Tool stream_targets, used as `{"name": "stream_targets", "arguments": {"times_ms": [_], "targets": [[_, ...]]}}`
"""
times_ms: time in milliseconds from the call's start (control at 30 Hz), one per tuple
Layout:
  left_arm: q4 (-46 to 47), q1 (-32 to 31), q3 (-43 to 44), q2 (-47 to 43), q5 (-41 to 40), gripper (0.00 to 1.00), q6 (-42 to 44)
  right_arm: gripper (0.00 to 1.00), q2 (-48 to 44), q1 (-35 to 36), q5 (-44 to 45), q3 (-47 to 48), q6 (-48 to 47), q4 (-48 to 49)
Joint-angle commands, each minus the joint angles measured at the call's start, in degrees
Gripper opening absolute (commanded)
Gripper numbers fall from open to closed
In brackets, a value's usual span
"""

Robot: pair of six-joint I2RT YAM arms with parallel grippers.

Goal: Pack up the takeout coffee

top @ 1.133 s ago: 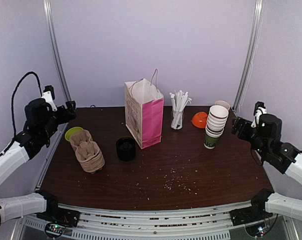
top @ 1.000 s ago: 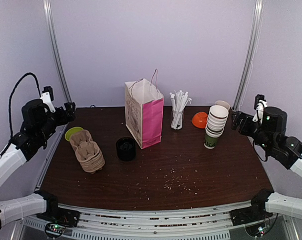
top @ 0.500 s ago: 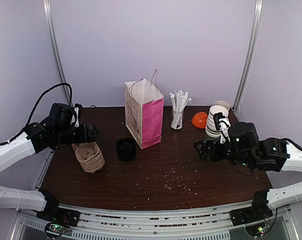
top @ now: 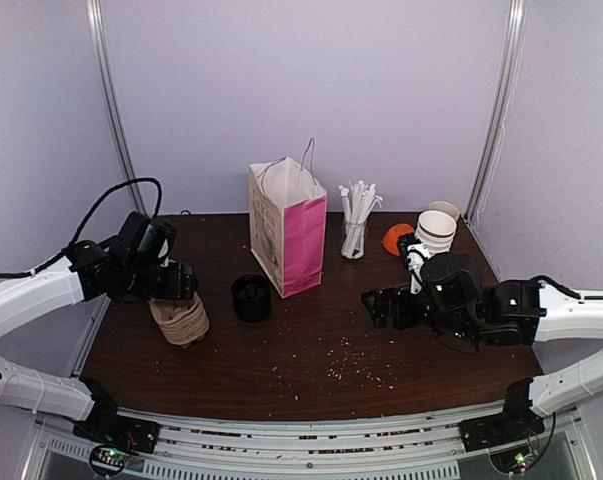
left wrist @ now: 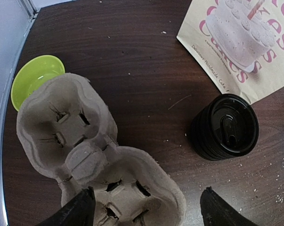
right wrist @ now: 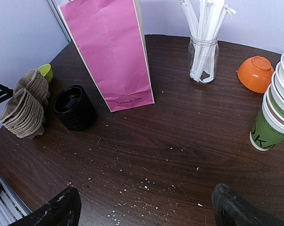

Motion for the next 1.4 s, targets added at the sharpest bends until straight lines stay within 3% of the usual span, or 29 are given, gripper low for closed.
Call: {"name": "stream_targets", "arguments": {"times_ms": [0, 167, 633, 1033, 1367], "targets": [[-0.25, -2.06, 1.82, 1.85, -0.95, 0.81, -0.24, 1.0, 2.02, 0.24, -0.92, 0.77, -0.17, 3.05], [-0.78, -3.78, 2.33, 5.36, -3.8, 0.8, 0.06, 1.0, 3.22, 0.29, -1.43, 0.83, 0.09, 4.29], [-3.6, -3.71, -3.29, 7.68, -9.25, 0.54, 0.04, 1.0, 3.07, 0.29, 0.36, 0.69, -1.41, 4.27], [-9.28, -3.47, -3.49, 3.82, -10.76, 0.55, -4.15, 1.0, 3.38, 0.23, 0.76, 0.06, -2.89, 4.63], [-12.94, -2.41, -2.34, 2.52, -12.07, 0.74, -6.85, 1.0, 2.48, 0.16, 1.31, 0.17, -3.56, 3.83]]}}
